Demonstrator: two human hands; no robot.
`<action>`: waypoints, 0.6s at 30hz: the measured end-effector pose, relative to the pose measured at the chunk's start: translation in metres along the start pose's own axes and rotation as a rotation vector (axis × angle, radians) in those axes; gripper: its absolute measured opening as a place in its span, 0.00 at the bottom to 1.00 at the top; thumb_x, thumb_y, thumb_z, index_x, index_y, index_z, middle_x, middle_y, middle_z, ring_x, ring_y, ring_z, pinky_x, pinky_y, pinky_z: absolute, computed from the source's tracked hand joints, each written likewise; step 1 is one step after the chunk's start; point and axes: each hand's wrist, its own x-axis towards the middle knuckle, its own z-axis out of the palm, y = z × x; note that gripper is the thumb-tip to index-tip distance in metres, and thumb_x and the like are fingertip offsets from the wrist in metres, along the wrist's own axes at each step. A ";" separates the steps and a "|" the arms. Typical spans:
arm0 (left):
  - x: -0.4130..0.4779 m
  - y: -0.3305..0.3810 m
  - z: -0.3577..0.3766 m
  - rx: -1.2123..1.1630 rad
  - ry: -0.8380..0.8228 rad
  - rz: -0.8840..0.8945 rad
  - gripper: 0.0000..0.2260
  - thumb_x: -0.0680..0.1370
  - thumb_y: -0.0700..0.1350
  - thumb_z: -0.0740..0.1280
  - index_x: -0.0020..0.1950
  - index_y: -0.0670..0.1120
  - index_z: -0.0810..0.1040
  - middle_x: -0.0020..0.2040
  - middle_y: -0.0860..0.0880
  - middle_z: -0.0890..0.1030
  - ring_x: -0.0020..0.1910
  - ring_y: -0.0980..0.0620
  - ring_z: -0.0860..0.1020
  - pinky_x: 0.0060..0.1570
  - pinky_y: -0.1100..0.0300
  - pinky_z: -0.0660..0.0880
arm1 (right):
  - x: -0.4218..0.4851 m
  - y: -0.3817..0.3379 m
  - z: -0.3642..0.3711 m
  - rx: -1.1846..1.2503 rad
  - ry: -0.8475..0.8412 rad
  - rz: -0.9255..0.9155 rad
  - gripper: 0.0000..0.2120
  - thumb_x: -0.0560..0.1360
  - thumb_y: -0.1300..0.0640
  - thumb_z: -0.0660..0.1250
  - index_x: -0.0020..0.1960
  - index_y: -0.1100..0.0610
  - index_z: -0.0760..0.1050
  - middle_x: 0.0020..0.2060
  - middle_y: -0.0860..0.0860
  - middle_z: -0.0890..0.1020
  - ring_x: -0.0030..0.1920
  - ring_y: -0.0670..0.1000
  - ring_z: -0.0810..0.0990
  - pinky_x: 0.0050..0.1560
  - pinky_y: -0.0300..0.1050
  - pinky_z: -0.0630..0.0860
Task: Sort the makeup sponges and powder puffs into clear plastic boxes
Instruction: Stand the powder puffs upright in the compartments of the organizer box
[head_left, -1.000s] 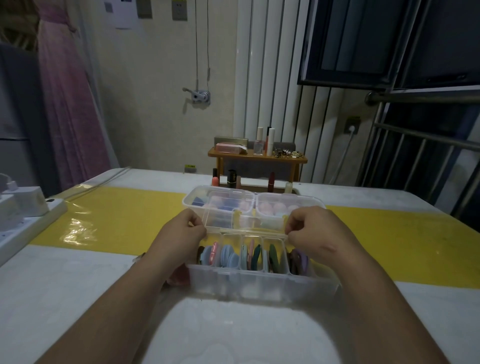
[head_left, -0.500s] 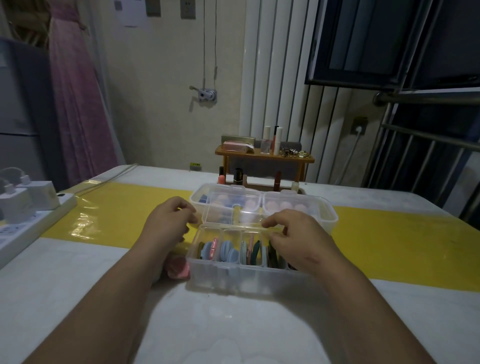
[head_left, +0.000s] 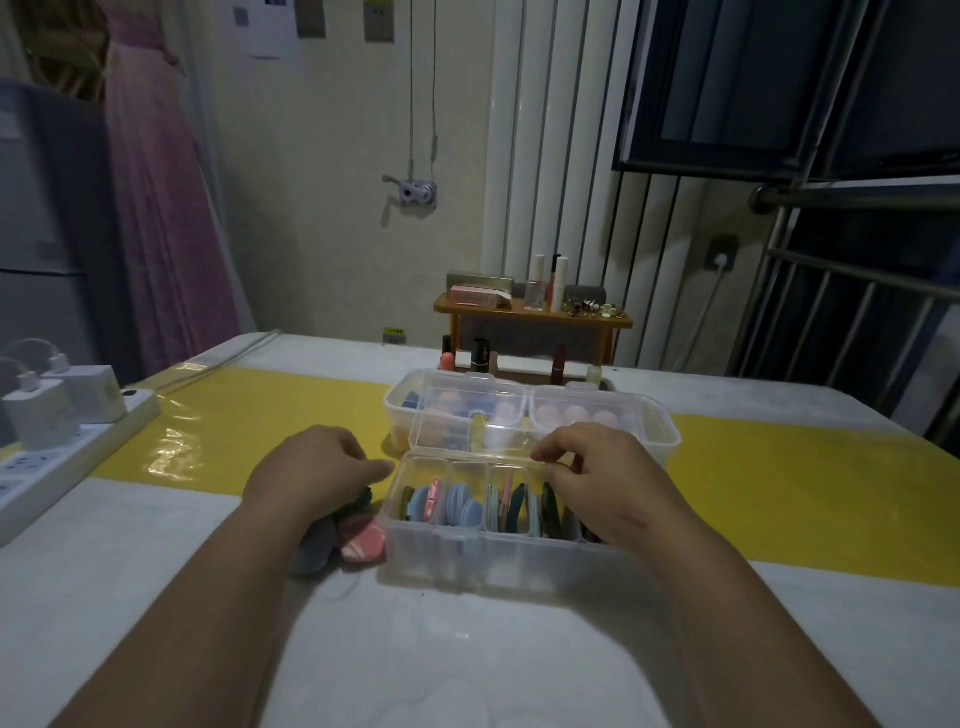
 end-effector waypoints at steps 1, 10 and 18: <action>-0.001 0.002 0.000 0.033 -0.055 0.006 0.11 0.69 0.59 0.73 0.40 0.53 0.81 0.38 0.54 0.81 0.40 0.54 0.79 0.43 0.56 0.79 | 0.000 0.000 0.000 0.004 0.001 0.003 0.11 0.77 0.56 0.64 0.54 0.43 0.80 0.47 0.42 0.79 0.41 0.42 0.76 0.36 0.36 0.70; -0.006 0.010 0.004 0.118 0.086 0.089 0.04 0.70 0.47 0.71 0.44 0.53 0.79 0.43 0.53 0.79 0.43 0.52 0.77 0.40 0.58 0.75 | 0.000 0.001 0.001 0.018 0.002 0.009 0.08 0.77 0.53 0.65 0.52 0.42 0.80 0.47 0.41 0.79 0.41 0.42 0.76 0.35 0.36 0.71; -0.007 0.014 0.006 -0.028 0.342 0.128 0.06 0.76 0.43 0.68 0.53 0.51 0.80 0.47 0.49 0.82 0.49 0.45 0.77 0.45 0.54 0.75 | 0.001 0.002 0.001 0.050 0.012 0.003 0.07 0.76 0.53 0.66 0.49 0.41 0.80 0.45 0.40 0.80 0.40 0.42 0.77 0.36 0.36 0.71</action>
